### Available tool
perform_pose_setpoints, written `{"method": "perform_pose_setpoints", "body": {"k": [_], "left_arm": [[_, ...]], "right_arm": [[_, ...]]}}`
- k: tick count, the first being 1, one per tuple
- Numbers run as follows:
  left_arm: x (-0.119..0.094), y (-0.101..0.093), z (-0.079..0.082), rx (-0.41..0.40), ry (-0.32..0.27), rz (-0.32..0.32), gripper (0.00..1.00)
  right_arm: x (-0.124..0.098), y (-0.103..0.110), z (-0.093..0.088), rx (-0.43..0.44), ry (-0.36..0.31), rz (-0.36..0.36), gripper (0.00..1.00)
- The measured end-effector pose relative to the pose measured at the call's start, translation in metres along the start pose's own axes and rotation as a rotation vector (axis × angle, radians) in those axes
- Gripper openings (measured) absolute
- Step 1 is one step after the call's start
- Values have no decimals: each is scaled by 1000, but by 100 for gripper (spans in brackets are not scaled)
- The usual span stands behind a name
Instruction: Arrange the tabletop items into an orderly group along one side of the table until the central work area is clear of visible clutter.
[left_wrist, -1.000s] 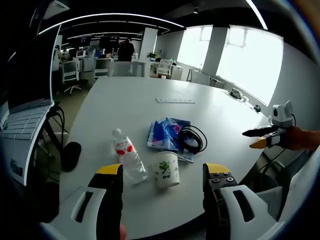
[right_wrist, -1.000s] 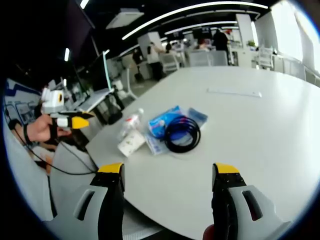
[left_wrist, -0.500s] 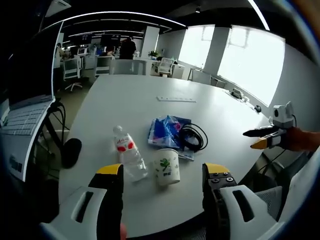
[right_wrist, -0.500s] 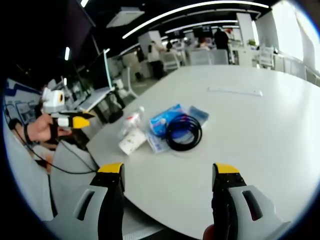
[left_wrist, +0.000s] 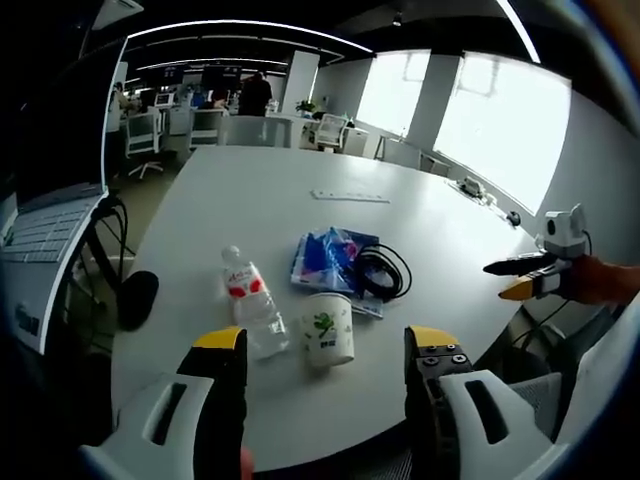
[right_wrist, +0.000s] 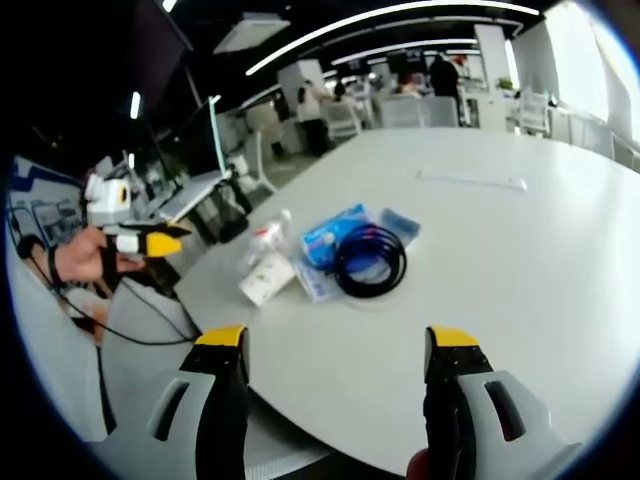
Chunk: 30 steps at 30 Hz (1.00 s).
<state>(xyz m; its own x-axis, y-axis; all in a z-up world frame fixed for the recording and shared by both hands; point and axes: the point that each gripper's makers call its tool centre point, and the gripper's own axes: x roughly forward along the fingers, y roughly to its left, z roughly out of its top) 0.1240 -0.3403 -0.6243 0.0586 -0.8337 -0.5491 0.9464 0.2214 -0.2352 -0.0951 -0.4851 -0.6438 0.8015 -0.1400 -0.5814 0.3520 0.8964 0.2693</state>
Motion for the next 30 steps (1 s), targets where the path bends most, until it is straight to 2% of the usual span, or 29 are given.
{"method": "perform_pose_setpoints", "body": {"k": [15, 30], "left_arm": [[7, -7, -4, -42, 8, -24, 62], [15, 4, -7, -83, 21, 0, 59]], "right_arm": [[1, 6, -3, -6, 13, 12, 70], [-3, 2, -12, 21, 24, 0, 69]]}}
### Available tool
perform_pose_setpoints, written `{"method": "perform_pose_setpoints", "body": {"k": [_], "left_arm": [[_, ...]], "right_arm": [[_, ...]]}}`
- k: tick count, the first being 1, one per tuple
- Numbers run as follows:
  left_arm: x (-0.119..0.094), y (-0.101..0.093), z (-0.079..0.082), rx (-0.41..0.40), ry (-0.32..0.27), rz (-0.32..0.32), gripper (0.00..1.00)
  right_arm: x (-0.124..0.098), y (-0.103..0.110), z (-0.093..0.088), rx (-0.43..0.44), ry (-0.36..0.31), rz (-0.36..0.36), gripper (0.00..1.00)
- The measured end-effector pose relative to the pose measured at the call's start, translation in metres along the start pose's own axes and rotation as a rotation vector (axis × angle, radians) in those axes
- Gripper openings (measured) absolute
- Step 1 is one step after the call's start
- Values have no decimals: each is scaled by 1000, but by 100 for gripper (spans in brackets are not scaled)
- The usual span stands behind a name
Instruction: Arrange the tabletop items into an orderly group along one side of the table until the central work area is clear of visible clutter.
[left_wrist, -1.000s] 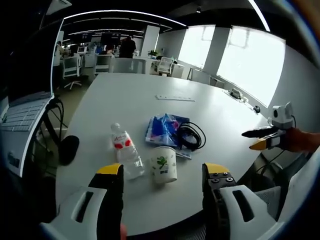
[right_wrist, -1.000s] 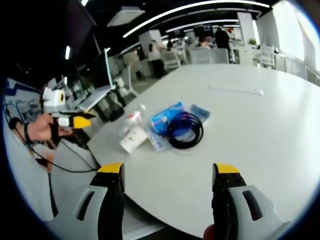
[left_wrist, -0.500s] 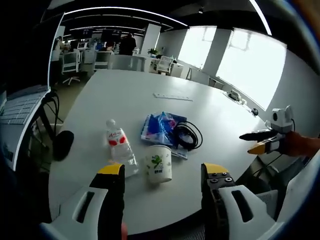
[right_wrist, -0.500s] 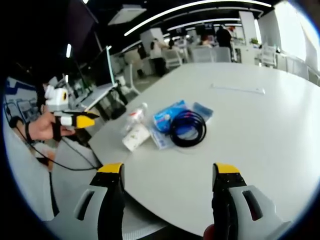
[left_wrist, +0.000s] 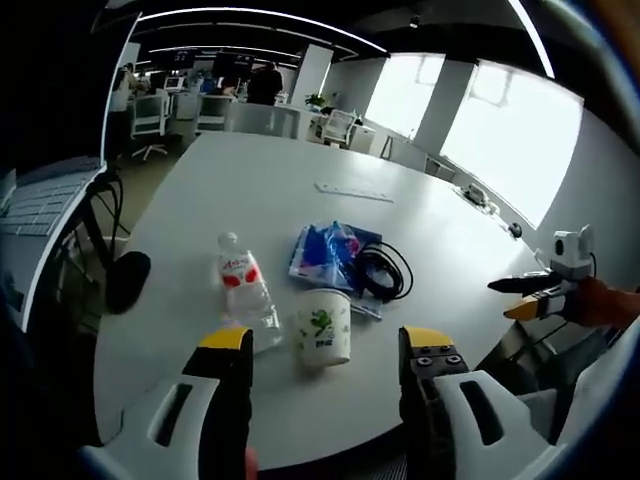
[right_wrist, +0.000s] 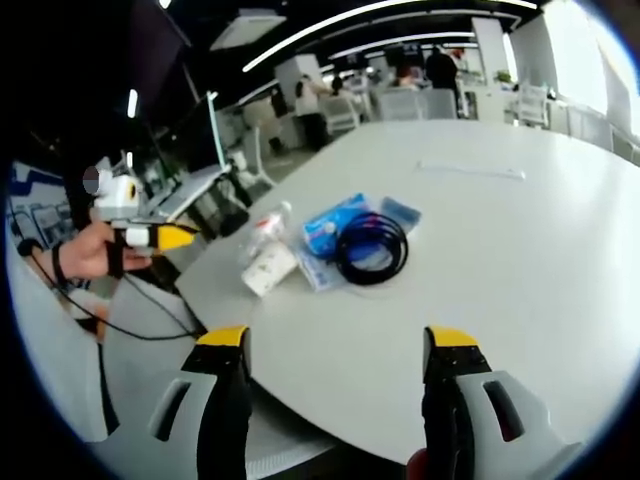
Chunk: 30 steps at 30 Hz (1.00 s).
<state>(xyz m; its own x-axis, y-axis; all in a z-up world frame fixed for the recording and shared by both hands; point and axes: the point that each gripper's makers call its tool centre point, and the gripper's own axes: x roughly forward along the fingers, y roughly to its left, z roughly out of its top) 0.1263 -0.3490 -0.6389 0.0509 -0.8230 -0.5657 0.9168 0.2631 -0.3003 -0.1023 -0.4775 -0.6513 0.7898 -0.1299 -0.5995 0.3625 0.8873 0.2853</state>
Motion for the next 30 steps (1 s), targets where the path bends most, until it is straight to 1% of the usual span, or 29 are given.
{"method": "perform_pose_setpoints", "body": {"k": [11, 20, 26, 30], "left_arm": [[11, 10, 7, -35, 7, 27, 57], [22, 22, 11, -61, 14, 52, 56], [29, 31, 11, -88, 19, 67, 56], [32, 38, 11, -107, 27, 89, 56]], "right_arm": [[1, -3, -2, 17, -6, -3, 68], [2, -5, -9, 26, 8, -2, 68], [1, -9, -6, 31, 4, -8, 68], [2, -12, -7, 33, 8, -11, 68]]}}
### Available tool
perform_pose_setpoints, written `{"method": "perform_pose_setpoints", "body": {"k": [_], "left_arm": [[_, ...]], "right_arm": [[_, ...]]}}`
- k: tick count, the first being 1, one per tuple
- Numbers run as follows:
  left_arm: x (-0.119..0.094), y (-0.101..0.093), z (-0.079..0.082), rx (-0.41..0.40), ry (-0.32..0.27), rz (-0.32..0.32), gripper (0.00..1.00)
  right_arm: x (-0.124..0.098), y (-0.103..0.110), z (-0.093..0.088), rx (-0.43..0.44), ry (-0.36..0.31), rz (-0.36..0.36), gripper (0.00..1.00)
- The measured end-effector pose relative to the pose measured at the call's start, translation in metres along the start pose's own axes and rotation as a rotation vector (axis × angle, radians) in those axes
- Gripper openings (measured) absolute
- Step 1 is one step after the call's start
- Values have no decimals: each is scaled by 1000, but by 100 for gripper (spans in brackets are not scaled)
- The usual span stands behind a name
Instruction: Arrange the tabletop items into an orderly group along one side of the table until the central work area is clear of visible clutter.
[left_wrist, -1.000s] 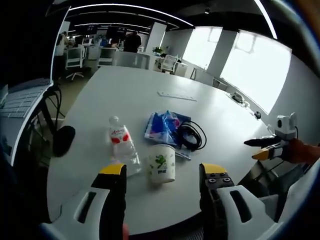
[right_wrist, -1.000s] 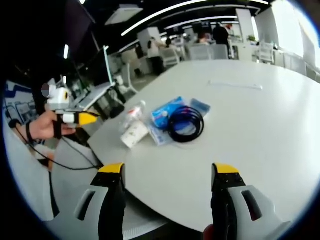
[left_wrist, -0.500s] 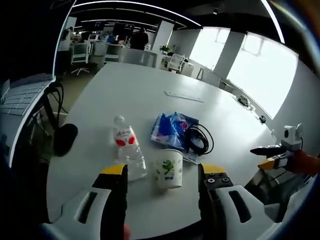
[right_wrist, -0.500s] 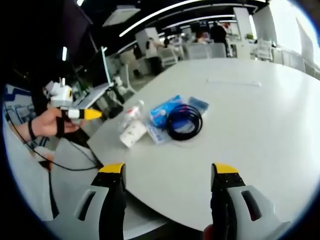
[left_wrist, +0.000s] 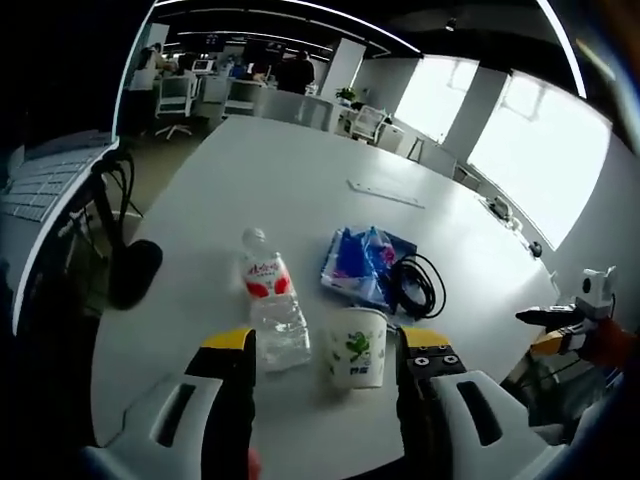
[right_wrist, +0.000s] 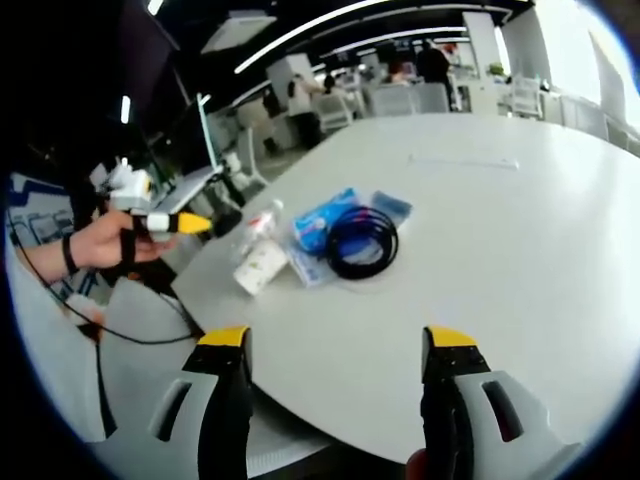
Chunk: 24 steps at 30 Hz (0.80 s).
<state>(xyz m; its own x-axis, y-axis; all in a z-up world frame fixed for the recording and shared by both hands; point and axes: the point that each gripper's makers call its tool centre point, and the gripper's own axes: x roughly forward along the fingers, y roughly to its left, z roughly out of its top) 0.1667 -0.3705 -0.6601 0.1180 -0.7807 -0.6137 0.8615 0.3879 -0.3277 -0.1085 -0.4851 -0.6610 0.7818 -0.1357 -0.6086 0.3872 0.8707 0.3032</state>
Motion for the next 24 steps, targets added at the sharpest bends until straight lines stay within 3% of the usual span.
{"method": "perform_pose_setpoints", "body": {"k": [7, 17, 24], "left_arm": [[8, 12, -2, -43, 26, 42, 56], [31, 19, 10, -104, 55, 77, 54], [45, 18, 9, -87, 99, 102, 53]], "right_arm": [[3, -1, 0, 7, 4, 2, 67], [9, 1, 1, 4, 19, 13, 67], [10, 1, 0, 6, 29, 13, 67]]}}
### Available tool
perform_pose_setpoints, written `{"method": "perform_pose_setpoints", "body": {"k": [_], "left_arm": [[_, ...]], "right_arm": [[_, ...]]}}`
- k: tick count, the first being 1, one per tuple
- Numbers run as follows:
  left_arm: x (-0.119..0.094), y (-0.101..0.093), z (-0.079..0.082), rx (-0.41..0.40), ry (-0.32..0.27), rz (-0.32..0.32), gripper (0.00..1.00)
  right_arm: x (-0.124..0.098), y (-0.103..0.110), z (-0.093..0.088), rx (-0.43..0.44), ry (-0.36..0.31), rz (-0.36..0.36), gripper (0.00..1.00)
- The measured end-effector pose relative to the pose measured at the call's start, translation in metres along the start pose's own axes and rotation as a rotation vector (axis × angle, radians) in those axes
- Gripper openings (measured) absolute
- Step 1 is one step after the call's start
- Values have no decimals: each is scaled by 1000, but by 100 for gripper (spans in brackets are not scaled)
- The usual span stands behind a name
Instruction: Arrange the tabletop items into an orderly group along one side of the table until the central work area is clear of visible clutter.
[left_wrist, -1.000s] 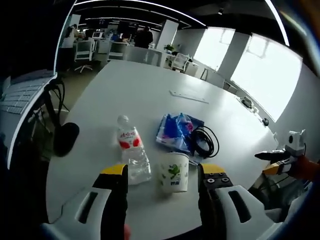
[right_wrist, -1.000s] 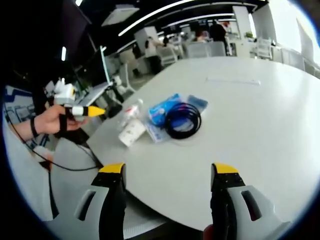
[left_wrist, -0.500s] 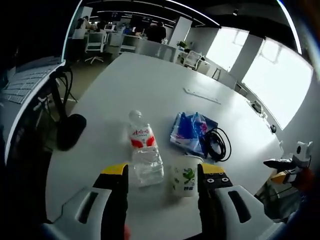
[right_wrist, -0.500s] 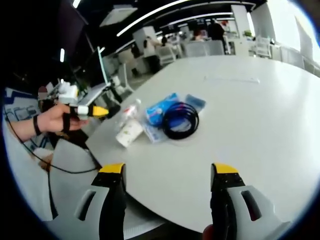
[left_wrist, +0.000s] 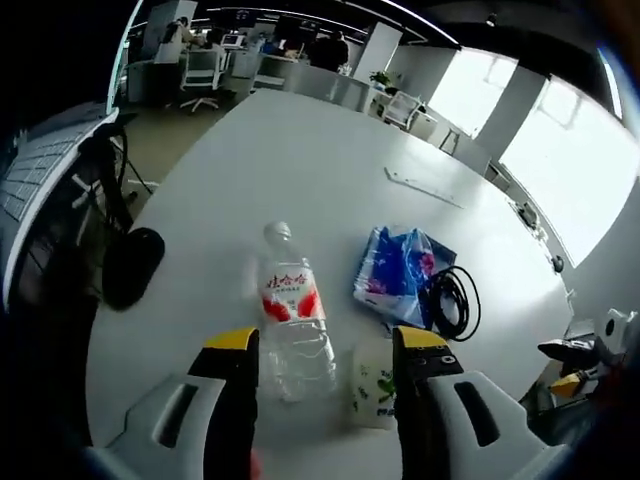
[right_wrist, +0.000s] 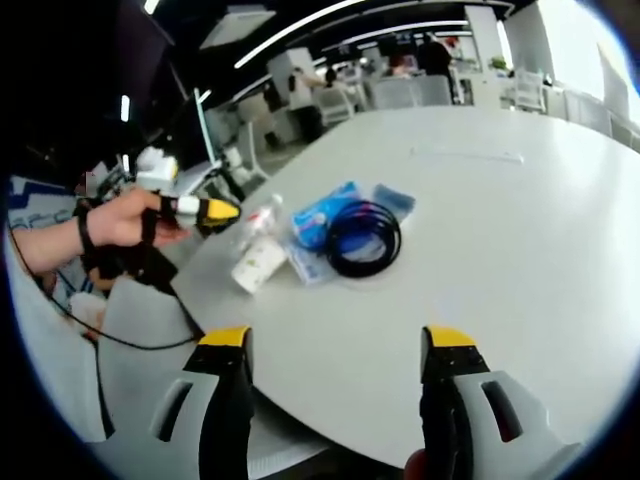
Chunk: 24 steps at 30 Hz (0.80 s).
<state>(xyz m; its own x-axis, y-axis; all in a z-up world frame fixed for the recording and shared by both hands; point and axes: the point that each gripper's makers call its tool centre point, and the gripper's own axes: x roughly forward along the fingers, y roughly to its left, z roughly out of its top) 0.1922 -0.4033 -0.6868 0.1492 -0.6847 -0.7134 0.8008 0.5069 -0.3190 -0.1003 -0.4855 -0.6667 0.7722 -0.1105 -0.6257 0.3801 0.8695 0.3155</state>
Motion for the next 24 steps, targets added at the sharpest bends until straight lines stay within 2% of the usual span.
{"method": "perform_pose_setpoints", "body": {"k": [3, 9, 21, 24], "left_arm": [[13, 9, -2, -21, 39, 41, 52], [26, 12, 1, -82, 66, 45, 52], [52, 20, 9, -78, 144, 86, 52], [59, 21, 7, -76, 181, 98, 52]], "right_arm": [[0, -1, -1, 2, 5, -2, 67], [0, -1, -6, 6, 19, -3, 66], [3, -1, -7, 4, 38, 7, 66], [3, -3, -6, 2, 42, 8, 66]]}}
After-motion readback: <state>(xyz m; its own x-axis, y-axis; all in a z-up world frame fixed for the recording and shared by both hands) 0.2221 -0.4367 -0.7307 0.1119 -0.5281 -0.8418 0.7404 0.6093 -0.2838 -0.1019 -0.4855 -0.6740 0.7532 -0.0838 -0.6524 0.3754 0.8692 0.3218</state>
